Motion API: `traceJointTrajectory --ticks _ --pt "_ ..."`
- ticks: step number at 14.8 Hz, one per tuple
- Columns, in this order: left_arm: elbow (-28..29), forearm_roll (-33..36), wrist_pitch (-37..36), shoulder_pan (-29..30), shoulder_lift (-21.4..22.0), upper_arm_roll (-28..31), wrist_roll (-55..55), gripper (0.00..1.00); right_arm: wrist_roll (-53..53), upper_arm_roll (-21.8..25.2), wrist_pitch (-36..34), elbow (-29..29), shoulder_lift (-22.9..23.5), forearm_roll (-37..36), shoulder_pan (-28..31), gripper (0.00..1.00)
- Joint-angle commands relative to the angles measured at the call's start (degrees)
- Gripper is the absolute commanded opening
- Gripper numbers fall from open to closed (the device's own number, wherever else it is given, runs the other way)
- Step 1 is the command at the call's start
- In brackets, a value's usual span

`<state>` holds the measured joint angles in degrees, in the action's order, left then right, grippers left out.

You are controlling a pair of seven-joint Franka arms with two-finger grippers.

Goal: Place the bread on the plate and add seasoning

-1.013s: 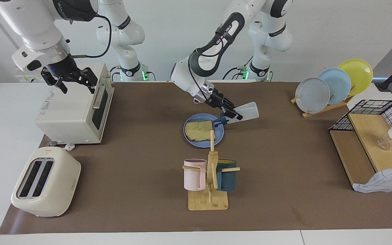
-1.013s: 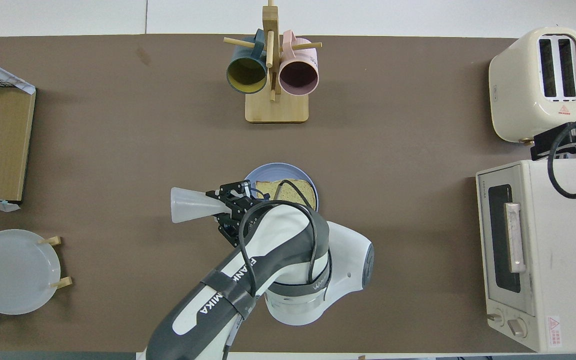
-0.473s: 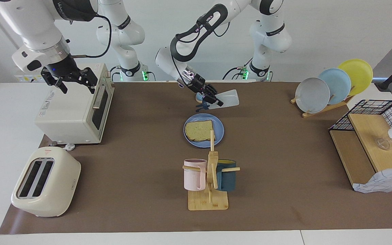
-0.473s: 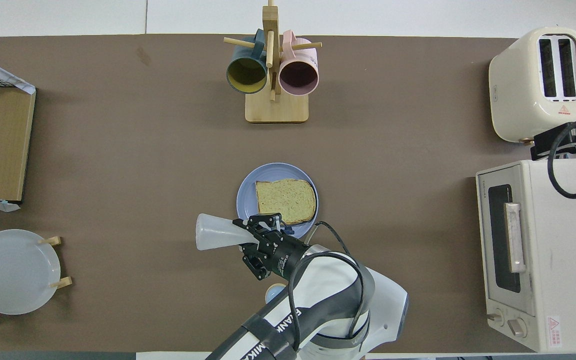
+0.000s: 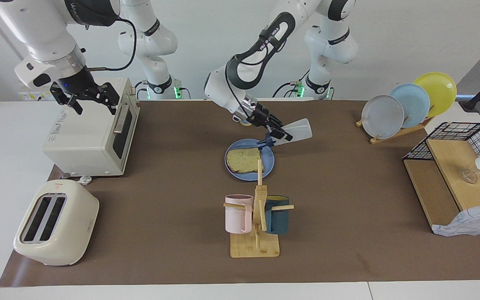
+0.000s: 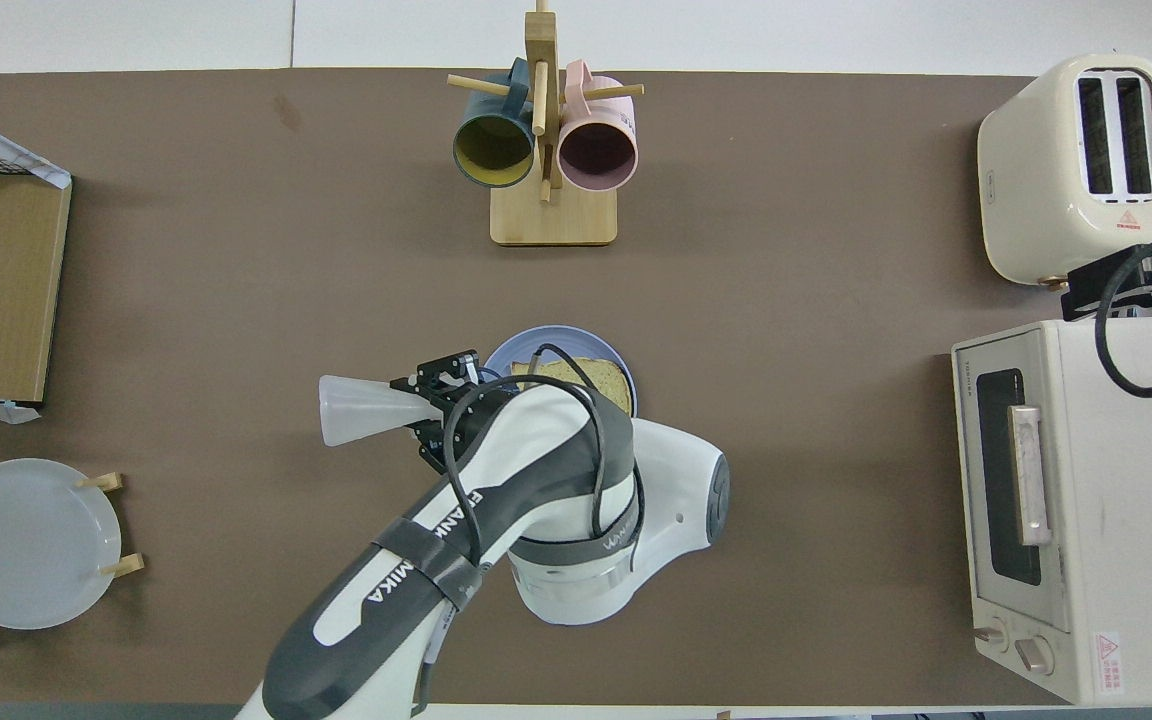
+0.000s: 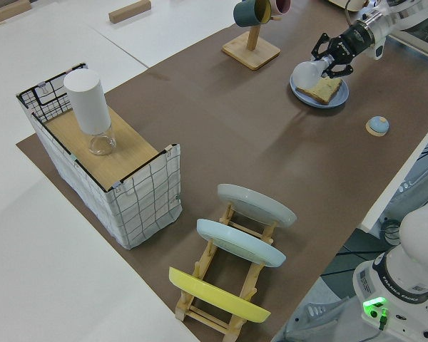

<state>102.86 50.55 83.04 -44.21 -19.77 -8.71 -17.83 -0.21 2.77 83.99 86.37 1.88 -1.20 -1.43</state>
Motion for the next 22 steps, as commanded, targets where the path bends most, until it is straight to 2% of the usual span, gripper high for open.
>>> traceJointTrajectory --ticks 1,6,14,18,22 --pt "-0.1 1.7 1.7 2.9 -0.7 -0.3 0.2 0.08 -1.3 -0.6 1.1 1.9 -1.4 0.1 0.9 1.0" --pt "-0.1 1.6 1.8 1.8 -0.8 -0.4 0.2 0.08 -1.3 -0.6 1.1 1.9 -1.4 0.1 0.9 1.0" --pt "-0.4 -3.1 -1.4 -9.0 0.3 -0.4 0.2 0.09 -1.3 -0.6 1.1 1.9 -1.4 0.1 0.9 1.0" --pt "-0.5 -3.4 -1.6 -9.4 0.3 -0.3 0.3 0.09 -1.3 -0.6 1.1 1.9 -1.4 0.1 0.9 1.0" --pt "-0.4 -3.0 -0.4 -5.2 0.0 -0.3 0.3 0.09 -1.3 -0.6 1.1 1.9 -1.4 0.1 0.9 1.0"
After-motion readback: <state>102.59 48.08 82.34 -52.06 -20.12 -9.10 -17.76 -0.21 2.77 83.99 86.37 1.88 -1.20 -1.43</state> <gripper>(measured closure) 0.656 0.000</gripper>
